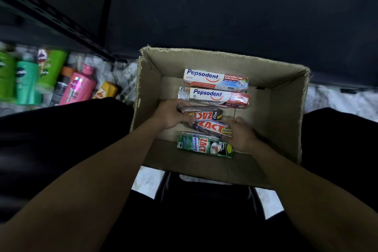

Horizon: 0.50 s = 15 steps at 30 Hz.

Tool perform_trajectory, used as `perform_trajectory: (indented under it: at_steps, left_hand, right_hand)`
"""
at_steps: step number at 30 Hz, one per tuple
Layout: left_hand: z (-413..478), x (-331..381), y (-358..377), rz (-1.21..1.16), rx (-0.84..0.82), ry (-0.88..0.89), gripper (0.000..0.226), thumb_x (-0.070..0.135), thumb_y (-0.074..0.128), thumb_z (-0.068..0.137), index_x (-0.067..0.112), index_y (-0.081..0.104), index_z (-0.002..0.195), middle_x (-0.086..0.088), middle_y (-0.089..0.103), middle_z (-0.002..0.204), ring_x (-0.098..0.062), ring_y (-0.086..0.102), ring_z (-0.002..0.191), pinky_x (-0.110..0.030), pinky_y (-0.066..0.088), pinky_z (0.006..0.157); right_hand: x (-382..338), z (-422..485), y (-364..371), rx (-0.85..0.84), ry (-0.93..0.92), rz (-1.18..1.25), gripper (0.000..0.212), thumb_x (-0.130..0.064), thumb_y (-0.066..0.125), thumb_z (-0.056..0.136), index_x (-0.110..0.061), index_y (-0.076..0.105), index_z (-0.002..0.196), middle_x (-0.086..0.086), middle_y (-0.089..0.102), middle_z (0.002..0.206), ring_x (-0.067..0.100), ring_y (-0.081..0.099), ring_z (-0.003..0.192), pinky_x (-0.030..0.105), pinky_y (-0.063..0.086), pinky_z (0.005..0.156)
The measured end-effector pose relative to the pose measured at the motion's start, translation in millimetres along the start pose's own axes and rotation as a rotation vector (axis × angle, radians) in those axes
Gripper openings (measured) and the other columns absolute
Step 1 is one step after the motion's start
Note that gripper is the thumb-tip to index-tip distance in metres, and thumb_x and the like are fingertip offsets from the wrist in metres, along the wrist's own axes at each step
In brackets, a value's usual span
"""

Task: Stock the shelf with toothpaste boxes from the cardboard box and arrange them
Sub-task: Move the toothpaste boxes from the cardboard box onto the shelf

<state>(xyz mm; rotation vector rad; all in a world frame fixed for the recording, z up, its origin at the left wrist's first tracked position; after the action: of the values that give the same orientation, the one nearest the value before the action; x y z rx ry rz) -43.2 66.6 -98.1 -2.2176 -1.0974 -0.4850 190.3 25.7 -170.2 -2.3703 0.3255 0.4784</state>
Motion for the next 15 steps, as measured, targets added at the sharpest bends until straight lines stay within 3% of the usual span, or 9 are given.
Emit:
perform_trajectory:
  at_steps: [3, 5, 7, 11, 15]
  left_hand:
    - [-11.1, 22.9, -8.1, 0.066, 0.033, 0.084, 0.05, 0.018, 0.089, 0.069, 0.011, 0.068, 0.115, 0.002, 0.067, 0.112, -0.015, 0.064, 0.104, -0.01, 0.049, 0.073]
    - [-24.5, 47.2, -14.9, 0.119, 0.057, 0.148, 0.046, 0.017, 0.088, 0.07, 0.01, 0.068, 0.111, 0.007, 0.065, 0.105, -0.008, 0.063, 0.093, 0.001, 0.041, 0.066]
    - [-41.5, 76.5, -23.9, 0.197, 0.1, 0.229, 0.053, 0.022, 0.089, 0.07, 0.015, 0.065, 0.117, 0.009, 0.065, 0.104, -0.004, 0.059, 0.087, 0.002, 0.037, 0.062]
    - [-85.3, 134.5, -37.5, 0.396, 0.154, 0.382, 0.063, 0.037, 0.089, 0.067, 0.025, 0.06, 0.122, 0.011, 0.064, 0.104, -0.006, 0.057, 0.091, -0.015, 0.038, 0.068]
    - [-146.3, 195.9, -46.8, 0.494, 0.209, 0.574, 0.067, 0.038, 0.089, 0.063, 0.03, 0.057, 0.121, 0.008, 0.067, 0.098, -0.014, 0.062, 0.09, -0.027, 0.048, 0.078]
  right_hand:
    - [-11.7, -11.6, -22.7, -0.001, -0.078, -0.049, 0.06, -0.048, 0.069, 0.082, -0.028, 0.052, 0.136, 0.009, 0.05, 0.123, 0.028, 0.048, 0.115, 0.039, 0.041, 0.101]
    - [-23.8, -24.4, -47.9, 0.007, -0.145, 0.027, 0.051, -0.042, 0.073, 0.081, -0.026, 0.058, 0.127, 0.007, 0.056, 0.123, 0.025, 0.053, 0.114, 0.038, 0.045, 0.097]
    - [-37.3, -41.3, -79.1, 0.034, -0.182, 0.084, 0.045, -0.035, 0.078, 0.079, -0.021, 0.061, 0.119, 0.003, 0.063, 0.121, 0.022, 0.059, 0.11, 0.036, 0.049, 0.092]
    - [-57.9, -90.2, -149.9, 0.139, -0.212, 0.001, 0.044, -0.035, 0.077, 0.08, -0.024, 0.058, 0.118, -0.001, 0.066, 0.113, 0.02, 0.062, 0.101, 0.032, 0.048, 0.086]
    - [-73.3, -165.4, -226.7, 0.303, -0.271, 0.017, 0.038, -0.036, 0.076, 0.081, -0.029, 0.059, 0.115, -0.008, 0.069, 0.099, 0.013, 0.063, 0.088, 0.031, 0.049, 0.085]
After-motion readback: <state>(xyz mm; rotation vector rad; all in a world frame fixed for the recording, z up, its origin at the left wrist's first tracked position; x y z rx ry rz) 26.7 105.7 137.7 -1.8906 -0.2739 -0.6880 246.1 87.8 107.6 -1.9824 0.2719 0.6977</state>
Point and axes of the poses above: each hand's wrist, its own z-axis towards the middle knuckle, its own y-axis out of the palm, x = y × z, the point moved 7 cm from there along z, towards the middle knuckle
